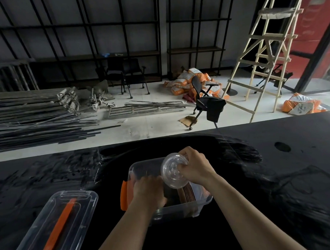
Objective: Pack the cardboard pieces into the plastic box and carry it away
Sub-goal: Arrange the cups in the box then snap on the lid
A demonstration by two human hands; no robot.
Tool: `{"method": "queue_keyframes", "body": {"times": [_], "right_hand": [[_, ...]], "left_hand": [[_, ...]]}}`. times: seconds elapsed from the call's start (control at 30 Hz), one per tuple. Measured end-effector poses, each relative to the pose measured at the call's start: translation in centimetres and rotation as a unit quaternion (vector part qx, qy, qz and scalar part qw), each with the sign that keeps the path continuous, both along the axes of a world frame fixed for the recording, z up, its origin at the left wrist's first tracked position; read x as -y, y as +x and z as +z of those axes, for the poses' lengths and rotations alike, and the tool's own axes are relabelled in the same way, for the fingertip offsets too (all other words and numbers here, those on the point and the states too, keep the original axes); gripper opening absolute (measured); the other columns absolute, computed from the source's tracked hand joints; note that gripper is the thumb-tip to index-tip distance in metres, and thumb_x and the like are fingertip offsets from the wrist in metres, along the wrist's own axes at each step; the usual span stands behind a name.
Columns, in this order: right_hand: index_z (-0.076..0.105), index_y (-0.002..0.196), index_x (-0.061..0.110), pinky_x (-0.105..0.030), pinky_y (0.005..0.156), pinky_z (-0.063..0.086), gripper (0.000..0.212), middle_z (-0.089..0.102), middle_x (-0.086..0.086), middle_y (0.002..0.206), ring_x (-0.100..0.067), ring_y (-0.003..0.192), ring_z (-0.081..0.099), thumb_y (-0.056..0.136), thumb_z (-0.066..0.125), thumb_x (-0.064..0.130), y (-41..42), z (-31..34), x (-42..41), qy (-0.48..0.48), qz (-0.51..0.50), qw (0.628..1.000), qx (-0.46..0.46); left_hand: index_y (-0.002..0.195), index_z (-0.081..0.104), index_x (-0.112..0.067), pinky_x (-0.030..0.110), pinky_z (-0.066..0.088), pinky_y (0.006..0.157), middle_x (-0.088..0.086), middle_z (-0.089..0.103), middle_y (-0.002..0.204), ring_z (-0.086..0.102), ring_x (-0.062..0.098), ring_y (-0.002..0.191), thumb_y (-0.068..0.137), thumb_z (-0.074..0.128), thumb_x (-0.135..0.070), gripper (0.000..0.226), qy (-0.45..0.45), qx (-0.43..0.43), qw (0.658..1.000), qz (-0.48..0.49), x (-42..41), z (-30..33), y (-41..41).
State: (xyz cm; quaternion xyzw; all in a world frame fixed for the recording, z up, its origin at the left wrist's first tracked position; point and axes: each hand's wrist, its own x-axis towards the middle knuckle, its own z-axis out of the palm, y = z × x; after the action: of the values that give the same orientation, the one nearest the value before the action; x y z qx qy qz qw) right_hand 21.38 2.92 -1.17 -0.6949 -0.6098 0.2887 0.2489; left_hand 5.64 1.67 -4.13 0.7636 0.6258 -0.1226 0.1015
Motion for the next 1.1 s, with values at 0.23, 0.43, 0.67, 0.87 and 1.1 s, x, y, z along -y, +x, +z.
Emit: {"method": "queue_keyframes", "body": {"times": [0.23,0.43,0.67,0.87,1.1], "right_hand": [[0.058,0.121,0.024,-0.043,0.084,0.058,0.041,0.064,-0.003,0.110,-0.023,0.095,0.064,0.080,0.064,0.023,0.0,0.3,0.1,0.005,-0.011,1.000,-0.011],[0.058,0.122,0.026,-0.041,0.081,0.057,0.040,0.065,-0.002,0.109,-0.022,0.092,0.064,0.082,0.062,0.023,-0.5,0.4,0.0,0.012,0.000,1.000,0.013],[0.057,0.125,0.027,-0.036,0.075,0.057,0.044,0.065,-0.001,0.110,-0.021,0.090,0.063,0.082,0.063,0.019,-0.6,0.3,0.1,0.010,0.014,1.000,0.022],[0.055,0.126,0.026,-0.037,0.079,0.056,0.047,0.064,-0.002,0.112,-0.021,0.093,0.061,0.081,0.062,0.018,-0.6,0.4,0.3,0.005,0.037,0.998,0.051],[0.050,0.131,0.027,-0.032,0.076,0.047,0.048,0.068,0.001,0.114,-0.022,0.100,0.064,0.086,0.062,0.014,-2.9,0.6,1.0,0.056,0.121,0.982,0.135]], "left_hand": [[0.125,0.062,-0.027,0.051,0.024,0.116,0.008,0.051,0.136,0.050,0.031,0.130,0.078,0.065,-0.048,0.052,-0.012,0.027,0.999,0.022,0.4,1.8,-0.6],[0.121,0.060,-0.020,0.041,0.042,0.099,0.009,0.055,0.132,0.051,0.038,0.127,0.080,0.068,-0.047,0.050,-0.033,0.031,0.999,0.017,0.5,2.7,-1.2],[0.104,0.070,-0.008,0.029,0.042,0.069,0.011,0.072,0.114,0.067,0.027,0.106,0.083,0.069,-0.028,0.029,-0.083,0.014,0.996,0.008,0.8,3.5,-1.1],[0.131,0.058,-0.023,0.029,0.042,0.084,0.005,0.059,0.135,0.056,0.026,0.125,0.086,0.068,-0.039,0.049,-0.092,0.038,0.995,-0.001,0.7,3.9,-1.4],[0.116,0.064,-0.023,0.038,0.053,0.086,0.003,0.069,0.115,0.066,0.026,0.109,0.092,0.062,-0.027,0.024,0.094,0.026,0.994,-0.048,0.7,5.5,-2.8]]}}
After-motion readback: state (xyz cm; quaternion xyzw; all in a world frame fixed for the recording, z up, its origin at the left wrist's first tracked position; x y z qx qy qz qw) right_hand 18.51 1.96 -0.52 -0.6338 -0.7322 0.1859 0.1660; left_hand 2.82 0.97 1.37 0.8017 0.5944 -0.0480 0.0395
